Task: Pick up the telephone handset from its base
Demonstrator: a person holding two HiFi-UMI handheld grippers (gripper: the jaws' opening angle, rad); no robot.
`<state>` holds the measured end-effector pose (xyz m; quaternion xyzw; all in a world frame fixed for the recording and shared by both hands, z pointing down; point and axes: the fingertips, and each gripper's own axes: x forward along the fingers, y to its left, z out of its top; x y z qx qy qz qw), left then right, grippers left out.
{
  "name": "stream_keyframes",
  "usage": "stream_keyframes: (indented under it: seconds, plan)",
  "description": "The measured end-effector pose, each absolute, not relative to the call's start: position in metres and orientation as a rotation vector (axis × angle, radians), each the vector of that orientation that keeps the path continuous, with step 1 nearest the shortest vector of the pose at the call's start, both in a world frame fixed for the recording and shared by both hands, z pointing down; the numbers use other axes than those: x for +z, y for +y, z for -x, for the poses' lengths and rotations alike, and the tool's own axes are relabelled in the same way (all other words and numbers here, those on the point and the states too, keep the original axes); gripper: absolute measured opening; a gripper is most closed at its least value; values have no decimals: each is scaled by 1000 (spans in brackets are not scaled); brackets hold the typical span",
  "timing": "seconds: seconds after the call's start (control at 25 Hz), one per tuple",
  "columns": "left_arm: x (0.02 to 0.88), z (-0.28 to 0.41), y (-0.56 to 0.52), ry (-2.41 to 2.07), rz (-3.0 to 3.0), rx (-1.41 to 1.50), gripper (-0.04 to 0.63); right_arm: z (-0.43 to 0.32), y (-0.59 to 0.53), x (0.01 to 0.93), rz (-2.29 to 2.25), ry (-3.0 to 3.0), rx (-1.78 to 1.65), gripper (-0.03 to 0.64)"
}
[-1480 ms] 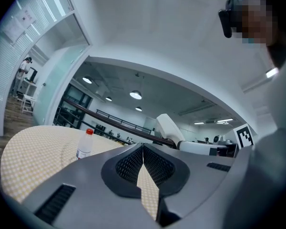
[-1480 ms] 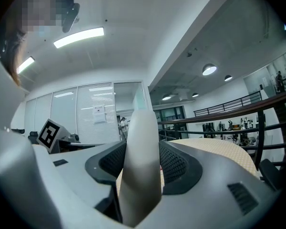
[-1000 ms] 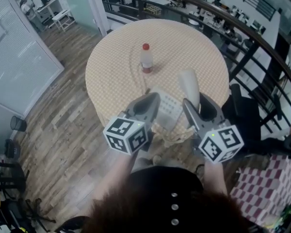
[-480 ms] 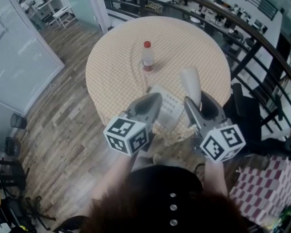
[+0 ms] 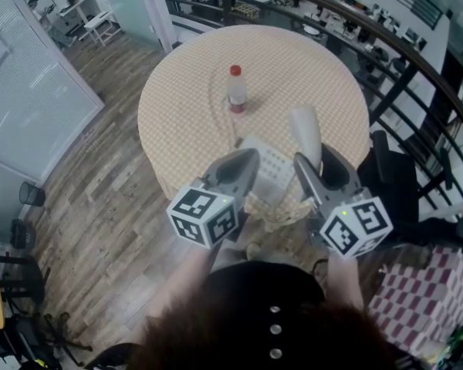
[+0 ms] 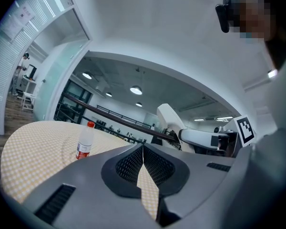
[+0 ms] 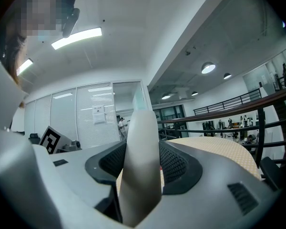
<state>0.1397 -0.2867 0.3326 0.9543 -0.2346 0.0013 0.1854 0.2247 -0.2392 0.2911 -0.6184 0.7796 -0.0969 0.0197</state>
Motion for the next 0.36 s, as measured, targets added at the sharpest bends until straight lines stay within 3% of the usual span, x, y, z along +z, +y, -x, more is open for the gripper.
stream_keyframes:
  seconds: [0.36]
  plan:
    - [333, -139, -286, -666, -2687, 3, 12, -227, -238, 300, 1925, 2417, -316, 219]
